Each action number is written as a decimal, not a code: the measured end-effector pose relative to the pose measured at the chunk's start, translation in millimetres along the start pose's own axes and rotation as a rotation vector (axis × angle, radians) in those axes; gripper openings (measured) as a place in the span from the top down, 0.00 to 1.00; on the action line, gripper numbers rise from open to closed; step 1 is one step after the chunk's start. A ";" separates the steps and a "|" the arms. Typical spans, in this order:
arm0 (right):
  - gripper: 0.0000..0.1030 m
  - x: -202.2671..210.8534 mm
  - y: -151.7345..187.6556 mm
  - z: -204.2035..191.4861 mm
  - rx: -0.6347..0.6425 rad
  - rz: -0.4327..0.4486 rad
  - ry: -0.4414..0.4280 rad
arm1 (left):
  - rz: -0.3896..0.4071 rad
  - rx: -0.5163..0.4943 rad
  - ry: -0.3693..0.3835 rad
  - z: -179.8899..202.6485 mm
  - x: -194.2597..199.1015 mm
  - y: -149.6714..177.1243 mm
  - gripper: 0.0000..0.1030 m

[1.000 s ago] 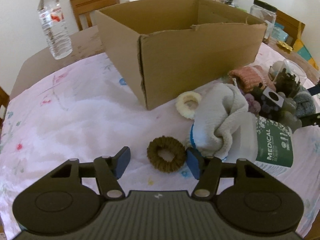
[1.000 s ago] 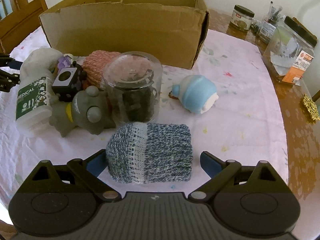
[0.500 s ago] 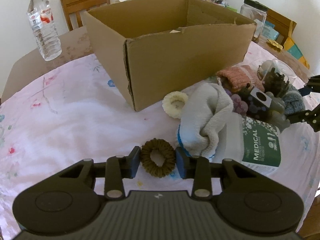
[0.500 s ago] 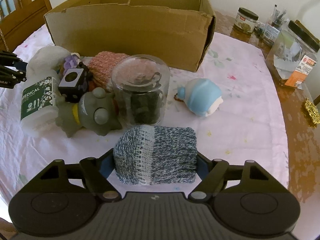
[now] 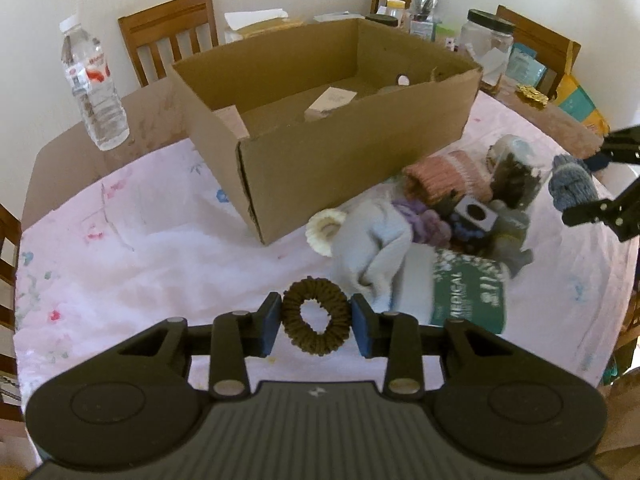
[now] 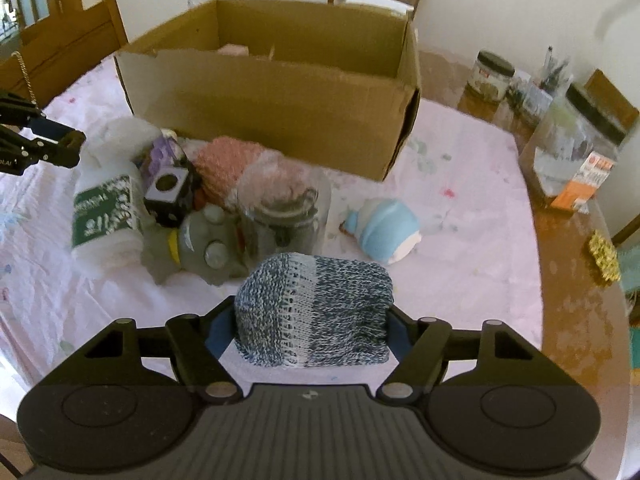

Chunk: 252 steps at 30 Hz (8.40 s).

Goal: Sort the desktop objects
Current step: 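Carry the hair tie and grey sock into the cardboard box and release, then grasp the medical cotton swab tub with the left tool while the right tool grasps the glass jar, then carry the swab tub and glass jar over the box and release both, then move both tools back toward the remaining items on the table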

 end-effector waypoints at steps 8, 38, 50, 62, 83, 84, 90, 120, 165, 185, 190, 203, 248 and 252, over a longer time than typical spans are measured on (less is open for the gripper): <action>0.24 29.1 -21.1 0.4 0.076 0.060 -0.024 | -0.015 -0.026 0.021 24.6 19.0 -13.9 0.65; 0.24 28.1 -160.9 -3.3 0.295 0.251 -0.093 | 0.131 -0.028 -0.047 5.3 -1.5 -152.9 0.64; 0.24 -15.5 -205.1 3.9 0.284 0.227 -0.120 | 0.102 0.010 -0.052 -16.3 -43.7 -182.0 0.62; 0.14 -45.9 -210.9 -4.8 0.280 0.193 -0.165 | 0.083 0.069 -0.097 -26.8 -51.3 -180.8 0.18; 0.03 21.4 -157.2 3.6 0.205 0.232 -0.118 | 0.152 0.075 -0.101 18.4 25.3 -140.2 0.10; 0.03 24.5 -151.9 2.8 0.204 0.229 -0.115 | 0.153 0.070 -0.102 21.9 28.6 -135.9 0.10; 0.03 35.0 -125.3 -1.0 0.190 0.219 -0.107 | 0.149 0.071 -0.087 38.4 40.8 -107.4 0.10; 0.03 24.0 -38.0 -5.4 0.094 0.143 -0.071 | -0.003 -0.024 -0.017 93.7 -13.9 -1.0 0.10; 0.42 -34.0 -49.1 0.0 0.168 0.042 -0.130 | -0.064 -0.043 0.011 99.7 -44.6 -7.5 0.14; 0.42 24.8 -81.7 -0.4 0.284 0.108 -0.143 | 0.038 -0.048 -0.006 89.5 17.3 -56.3 0.14; 0.42 37.8 -98.6 1.8 0.310 0.134 -0.136 | 0.081 -0.042 -0.023 83.7 24.6 -76.7 0.14; 0.42 43.9 -154.1 12.5 0.339 0.177 -0.099 | 0.179 -0.053 -0.077 58.4 25.8 -138.2 0.14; 0.24 -50.5 -245.6 73.4 0.239 0.049 -0.095 | 0.047 -0.001 -0.088 -16.2 -94.5 -221.9 0.12; 0.20 -44.9 -243.2 73.6 0.225 0.054 -0.092 | 0.039 0.006 -0.082 -17.4 -87.8 -219.8 0.12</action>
Point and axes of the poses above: each gripper's, at about its wrist camera, not at the fingertips, and x roughly against the way its jaws point, z to its right, y to its underside, the point moved 2 cm from there along -x, roughly the way its jaws point, and after that the axes turned 1 degree about -y, right-handed, at the moved point
